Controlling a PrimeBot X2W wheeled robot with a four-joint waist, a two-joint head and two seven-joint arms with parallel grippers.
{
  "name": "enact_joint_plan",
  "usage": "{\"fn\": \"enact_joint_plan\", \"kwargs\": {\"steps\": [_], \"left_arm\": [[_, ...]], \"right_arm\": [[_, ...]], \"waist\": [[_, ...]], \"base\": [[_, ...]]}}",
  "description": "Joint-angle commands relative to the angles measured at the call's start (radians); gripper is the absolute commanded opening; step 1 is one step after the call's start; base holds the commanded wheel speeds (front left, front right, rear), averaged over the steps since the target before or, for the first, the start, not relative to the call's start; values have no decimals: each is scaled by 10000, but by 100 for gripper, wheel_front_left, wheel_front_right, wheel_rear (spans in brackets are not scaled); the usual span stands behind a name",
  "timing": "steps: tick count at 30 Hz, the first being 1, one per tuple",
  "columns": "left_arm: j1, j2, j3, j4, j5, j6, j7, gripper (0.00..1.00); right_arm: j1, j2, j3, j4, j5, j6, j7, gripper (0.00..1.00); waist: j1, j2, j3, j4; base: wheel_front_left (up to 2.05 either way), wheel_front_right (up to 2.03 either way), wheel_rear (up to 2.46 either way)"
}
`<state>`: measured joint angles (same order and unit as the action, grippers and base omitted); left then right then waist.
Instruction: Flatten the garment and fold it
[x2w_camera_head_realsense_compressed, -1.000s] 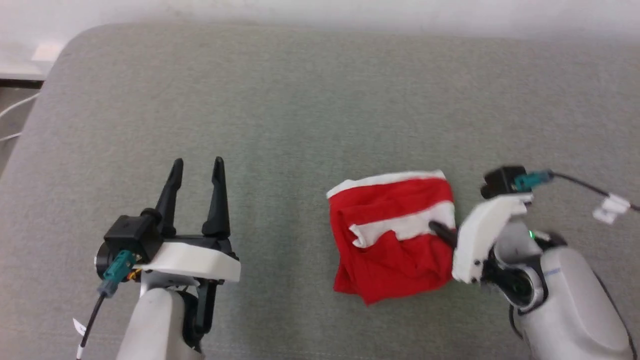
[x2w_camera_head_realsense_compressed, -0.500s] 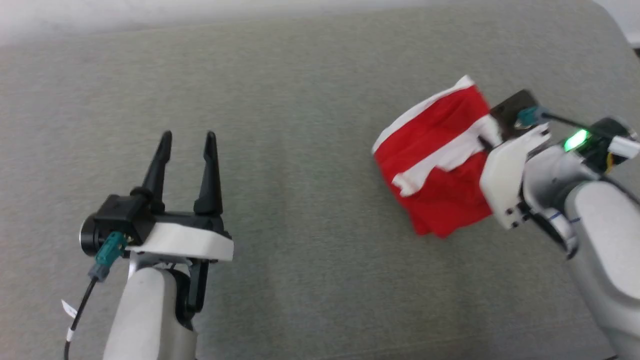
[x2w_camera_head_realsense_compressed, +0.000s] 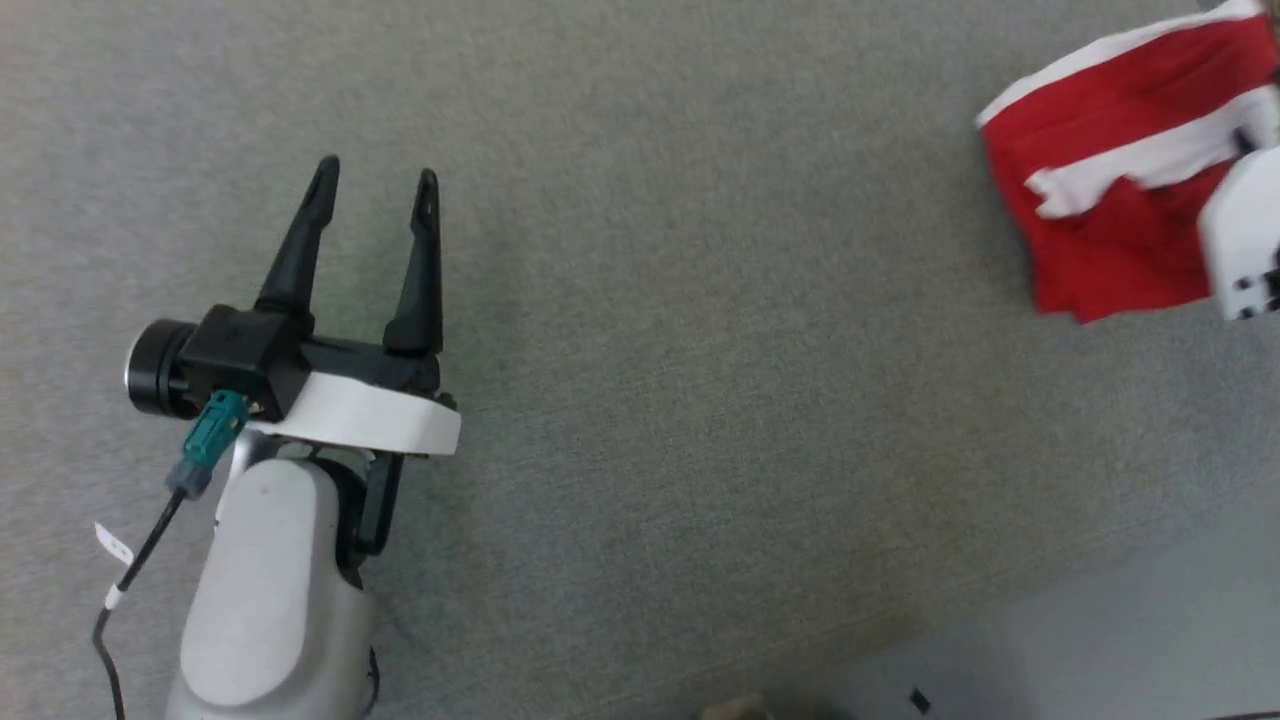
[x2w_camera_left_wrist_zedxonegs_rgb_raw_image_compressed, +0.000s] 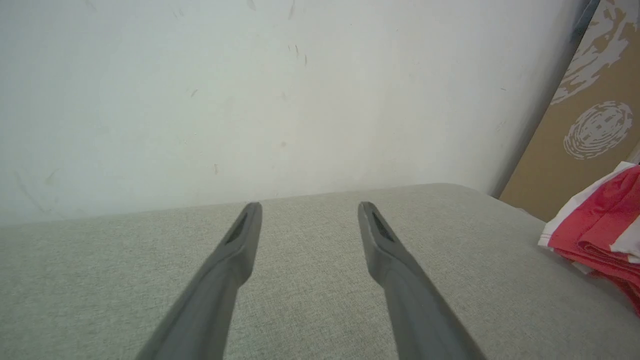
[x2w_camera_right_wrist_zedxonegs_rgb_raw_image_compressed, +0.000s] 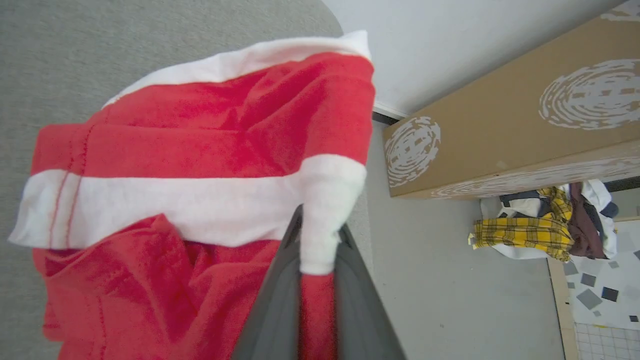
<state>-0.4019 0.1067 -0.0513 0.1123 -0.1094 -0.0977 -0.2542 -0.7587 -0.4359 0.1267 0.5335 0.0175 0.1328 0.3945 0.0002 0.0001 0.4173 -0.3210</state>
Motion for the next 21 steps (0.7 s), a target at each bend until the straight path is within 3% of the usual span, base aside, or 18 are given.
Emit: {"fn": "enact_joint_plan", "kwargs": {"steps": [1,10,11,13,14,15,21], "left_arm": [[-227,146,-44,-64,93,-77,26,100],[-531,419,-162,-354,164,-72,216,100],[-539,414,-171,-345,151,-62,210,100],[-540,381,-192,-299,105,-47,181,100],[-529,356,-201,-264,81,-35,160,100],[-504,325,-205,-215,49,-20,135,100],[-170,69,-153,170,-250,81,-18,100]], "right_arm": [[-376,-109,-301,366,-331,-21,-286,0],[-1253,42,-2151,1908,-1837,-21,-1516,0],[-1301,84,-2395,2020,-1996,-21,-1614,13],[-1343,157,-2798,2203,-2348,-21,-1799,76],[-1356,173,-2992,2258,-2544,-21,-1898,93],[-1364,192,-3211,2282,-2737,-21,-2021,100],[-1224,550,-3813,2340,-3192,-21,-2981,100]], "waist": [[-2,-1,1076,-560],[-2,-1,1755,-145],[-2,-1,1750,-91],[-2,-1,1672,32],[-2,-1,1605,95],[-2,-1,1508,155],[-2,-1,604,527]], "base": [[0,0,0],[0,0,0],[0,0,0],[0,0,0],[0,0,0],[0,0,0],[0,0,0]]}}
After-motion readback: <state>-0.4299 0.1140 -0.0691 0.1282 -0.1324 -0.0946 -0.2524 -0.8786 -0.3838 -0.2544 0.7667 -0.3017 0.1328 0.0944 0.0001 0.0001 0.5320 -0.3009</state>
